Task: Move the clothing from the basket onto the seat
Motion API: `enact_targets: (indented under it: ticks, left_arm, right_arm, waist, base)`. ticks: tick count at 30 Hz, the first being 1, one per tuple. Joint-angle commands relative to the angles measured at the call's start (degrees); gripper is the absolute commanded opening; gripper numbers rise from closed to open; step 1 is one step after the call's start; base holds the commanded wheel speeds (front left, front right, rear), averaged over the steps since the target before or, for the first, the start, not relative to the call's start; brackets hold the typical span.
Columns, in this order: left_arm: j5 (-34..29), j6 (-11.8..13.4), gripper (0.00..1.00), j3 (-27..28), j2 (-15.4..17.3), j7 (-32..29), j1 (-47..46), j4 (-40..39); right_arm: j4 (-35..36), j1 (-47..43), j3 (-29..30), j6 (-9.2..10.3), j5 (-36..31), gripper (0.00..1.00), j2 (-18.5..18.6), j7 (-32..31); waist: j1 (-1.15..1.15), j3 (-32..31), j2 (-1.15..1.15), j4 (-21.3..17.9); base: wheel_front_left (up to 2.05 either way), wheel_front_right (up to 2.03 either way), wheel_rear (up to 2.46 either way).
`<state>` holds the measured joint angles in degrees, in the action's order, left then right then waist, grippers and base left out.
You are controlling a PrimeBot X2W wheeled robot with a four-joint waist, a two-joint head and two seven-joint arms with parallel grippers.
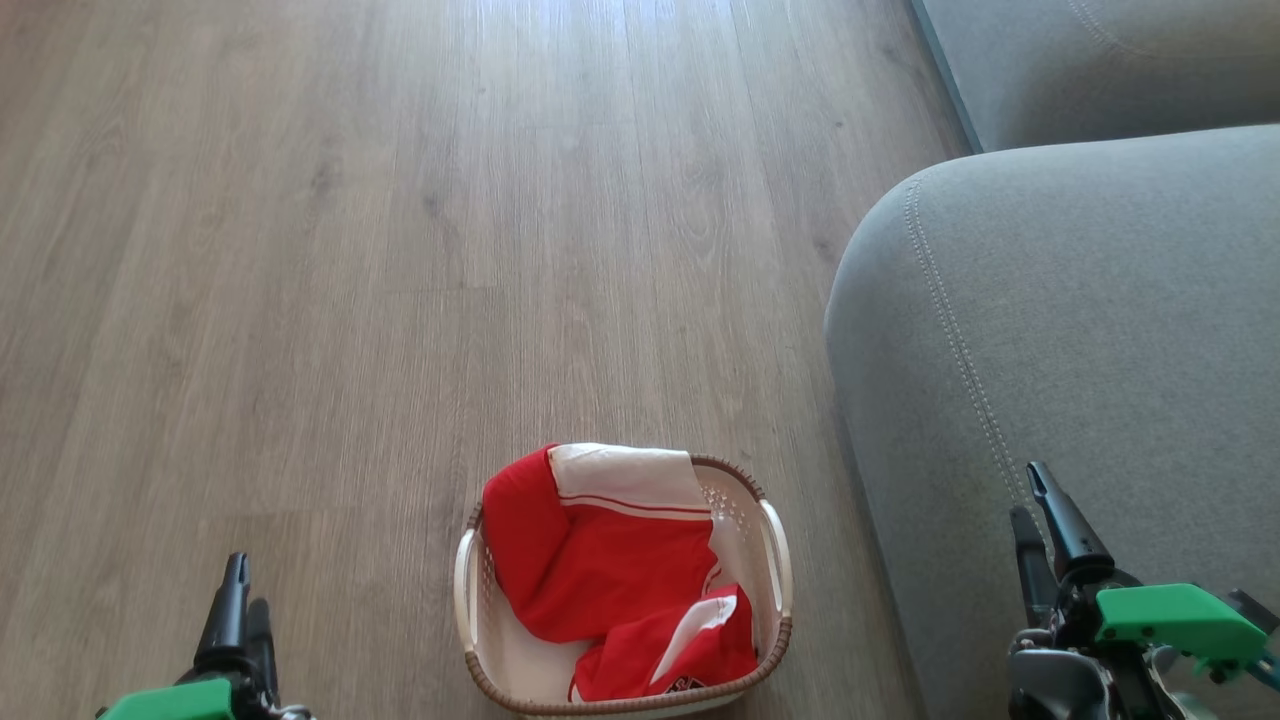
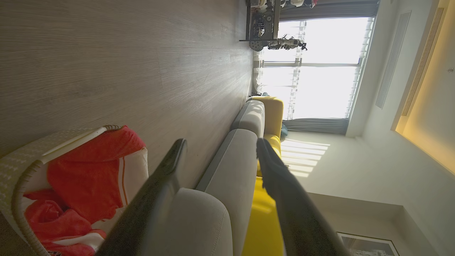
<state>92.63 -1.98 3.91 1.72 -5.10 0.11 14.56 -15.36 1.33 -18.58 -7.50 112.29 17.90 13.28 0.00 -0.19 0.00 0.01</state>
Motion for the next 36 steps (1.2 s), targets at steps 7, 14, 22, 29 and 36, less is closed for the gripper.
enact_targets:
  ticks: [7, 14, 22, 29, 36]
  left_arm:
    - [-1.91, 0.37, 1.0, -0.47, 0.45, 1.34, -1.01, -3.28]
    - [-4.54, 0.95, 1.0, -0.9, 0.49, 2.51, -0.55, -4.76]
    - [-11.7, 1.93, 1.0, -1.69, 0.55, 4.02, -0.19, -6.87]
    - [-18.2, 2.53, 1.0, -2.82, 0.59, 5.2, 0.08, -8.18]
    - [-25.12, 2.81, 1.0, -3.96, 0.64, 6.38, 0.27, -8.98]
  right_arm:
    - [1.84, 2.3, 1.66, 0.0, -3.08, 1.0, -0.47, 0.18]
    - [2.36, 2.13, 2.83, 0.0, -7.17, 1.0, -1.38, 0.28]
    - [3.79, 1.8, 4.19, 0.0, -15.18, 1.0, -2.55, 0.4]
    - [5.43, 1.45, 4.96, 0.0, -22.57, 1.0, -3.46, 0.5]
    - [6.54, 1.07, 5.84, 0.0, -29.27, 1.0, -4.38, 0.6]
  waist:
    - [0.0, -0.22, 0.0, 0.01]
    - [0.0, -0.45, 0.0, 0.02]
    - [0.0, -0.71, 0.0, 0.12]
    - [0.0, -0.88, 0.0, 0.23]
    - [0.0, -1.09, 0.0, 0.36]
  base:
    - [0.0, 0.0, 0.0]
    - [0.0, 0.0, 0.0]
    - [0.0, 0.0, 0.0]
    - [0.0, 0.0, 0.0]
    - [0.0, 0.0, 0.0]
